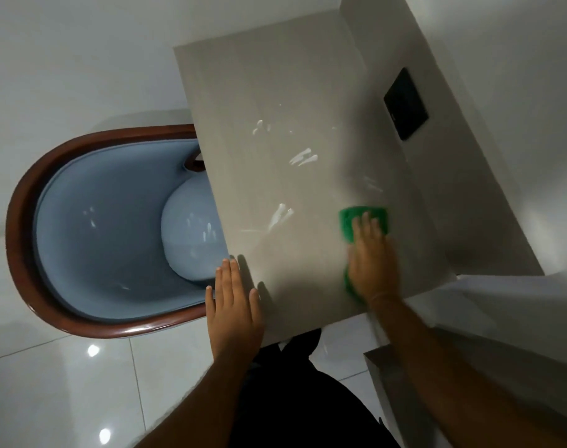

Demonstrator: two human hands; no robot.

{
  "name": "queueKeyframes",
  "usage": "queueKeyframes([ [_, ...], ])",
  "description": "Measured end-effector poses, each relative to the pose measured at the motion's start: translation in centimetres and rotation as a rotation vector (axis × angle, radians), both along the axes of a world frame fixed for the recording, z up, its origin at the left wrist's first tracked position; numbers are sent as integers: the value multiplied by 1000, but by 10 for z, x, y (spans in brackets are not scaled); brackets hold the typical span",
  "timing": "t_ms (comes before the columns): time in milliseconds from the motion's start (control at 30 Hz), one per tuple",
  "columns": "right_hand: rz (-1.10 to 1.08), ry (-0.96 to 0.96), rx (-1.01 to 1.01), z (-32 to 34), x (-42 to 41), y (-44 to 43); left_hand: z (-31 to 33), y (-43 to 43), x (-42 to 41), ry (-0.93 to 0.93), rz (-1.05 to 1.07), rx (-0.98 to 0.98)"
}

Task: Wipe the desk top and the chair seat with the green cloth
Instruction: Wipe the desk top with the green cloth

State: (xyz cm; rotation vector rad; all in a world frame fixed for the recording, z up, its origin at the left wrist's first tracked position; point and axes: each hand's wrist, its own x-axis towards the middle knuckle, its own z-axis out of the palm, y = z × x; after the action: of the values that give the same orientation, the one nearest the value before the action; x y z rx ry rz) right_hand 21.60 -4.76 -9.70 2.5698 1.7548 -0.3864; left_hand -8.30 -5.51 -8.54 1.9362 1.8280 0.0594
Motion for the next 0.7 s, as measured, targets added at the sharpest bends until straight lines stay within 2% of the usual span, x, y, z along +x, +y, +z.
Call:
queueKeyframes([
  [100,-205,-21,-2,2,50,57,-3,-3,-6,-23,-26,16],
  [233,-267,7,36,1,43,137,-11,-4,-15,-50,13,4],
  [300,-133,20,31,4,5,173,-14,-2,-18,-65,38,9],
  [367,103,56,41,3,-51,188,-15,1,-20,-74,50,23],
  [433,373,69,51,-3,-120,172,-15,6,-22,-75,74,39],
  [533,732,111,21,-15,-191,101,-12,15,-23,-110,118,67],
  [600,813,141,12,-22,-193,53,-10,25,-22,-124,133,83],
  [700,687,191,-26,-21,-162,5,-9,41,-17,-129,132,76],
])
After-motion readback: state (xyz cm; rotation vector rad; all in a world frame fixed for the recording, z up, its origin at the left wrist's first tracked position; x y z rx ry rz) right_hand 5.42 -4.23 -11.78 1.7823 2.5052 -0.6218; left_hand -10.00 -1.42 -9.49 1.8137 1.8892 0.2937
